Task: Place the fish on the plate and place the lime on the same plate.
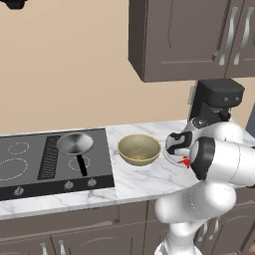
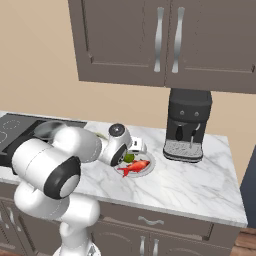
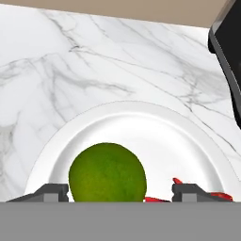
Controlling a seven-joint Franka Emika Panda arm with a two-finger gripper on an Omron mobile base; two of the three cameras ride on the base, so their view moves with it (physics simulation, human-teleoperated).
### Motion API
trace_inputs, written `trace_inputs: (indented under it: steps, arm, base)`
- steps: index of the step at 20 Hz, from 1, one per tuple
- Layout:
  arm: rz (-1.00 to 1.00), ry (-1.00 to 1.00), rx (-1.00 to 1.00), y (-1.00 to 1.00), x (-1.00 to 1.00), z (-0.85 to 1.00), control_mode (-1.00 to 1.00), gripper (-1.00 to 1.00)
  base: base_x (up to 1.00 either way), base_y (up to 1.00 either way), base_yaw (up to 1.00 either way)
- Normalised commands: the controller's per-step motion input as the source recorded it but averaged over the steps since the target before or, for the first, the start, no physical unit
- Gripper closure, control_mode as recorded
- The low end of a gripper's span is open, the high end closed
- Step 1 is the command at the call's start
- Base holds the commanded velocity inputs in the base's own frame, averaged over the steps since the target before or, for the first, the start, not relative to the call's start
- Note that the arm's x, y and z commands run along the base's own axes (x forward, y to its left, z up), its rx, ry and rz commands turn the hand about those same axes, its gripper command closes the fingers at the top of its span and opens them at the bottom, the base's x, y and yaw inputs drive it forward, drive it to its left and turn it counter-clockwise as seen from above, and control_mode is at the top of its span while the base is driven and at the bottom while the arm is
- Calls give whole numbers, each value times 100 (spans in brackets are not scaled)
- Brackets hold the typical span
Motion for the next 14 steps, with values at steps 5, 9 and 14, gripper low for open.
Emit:
trace_inputs:
  steps: [5,9,14]
  arm:
    - [0,-5,0,0,0,31,-100,-100]
    - [0,-16,0,0,-25,84,-100,-100]
    - [0,-12,0,-2,-94,94,-100,-100]
  base:
    - [0,0,0]
    - [0,0,0]
    - [0,0,0]
